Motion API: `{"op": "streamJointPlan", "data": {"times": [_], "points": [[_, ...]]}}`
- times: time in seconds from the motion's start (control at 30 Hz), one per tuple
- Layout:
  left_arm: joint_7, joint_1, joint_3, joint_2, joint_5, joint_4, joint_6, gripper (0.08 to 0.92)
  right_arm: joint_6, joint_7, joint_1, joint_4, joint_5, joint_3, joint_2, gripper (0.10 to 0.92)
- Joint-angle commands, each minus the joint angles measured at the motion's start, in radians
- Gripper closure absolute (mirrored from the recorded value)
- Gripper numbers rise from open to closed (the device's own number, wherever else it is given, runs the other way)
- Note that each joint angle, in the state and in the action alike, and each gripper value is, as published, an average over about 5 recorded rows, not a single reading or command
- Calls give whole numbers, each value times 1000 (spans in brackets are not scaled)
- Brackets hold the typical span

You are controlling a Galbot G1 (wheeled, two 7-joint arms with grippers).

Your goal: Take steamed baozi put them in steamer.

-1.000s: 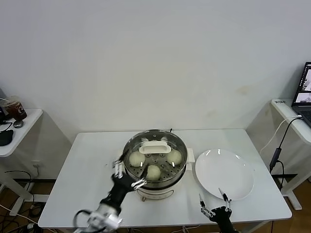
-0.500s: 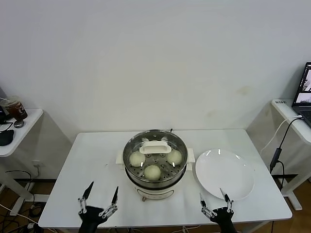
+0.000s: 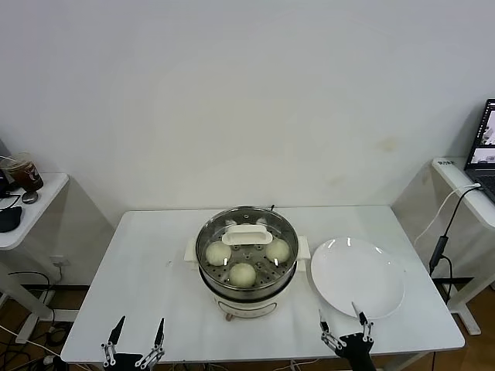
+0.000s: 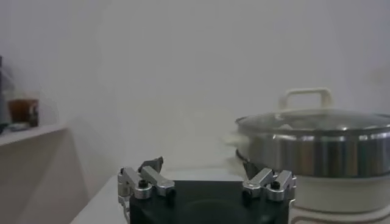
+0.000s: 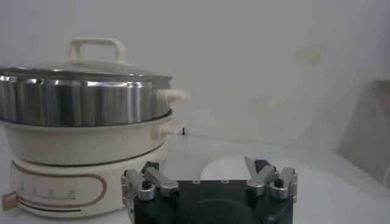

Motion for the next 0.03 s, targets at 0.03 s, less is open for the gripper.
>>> {"op": "streamJointPlan", "data": {"times": [0.03], "points": [[8,30,-34,-11,-34,36,-38,177,-1,16,-11,5,9,-5,-10,203]]}}
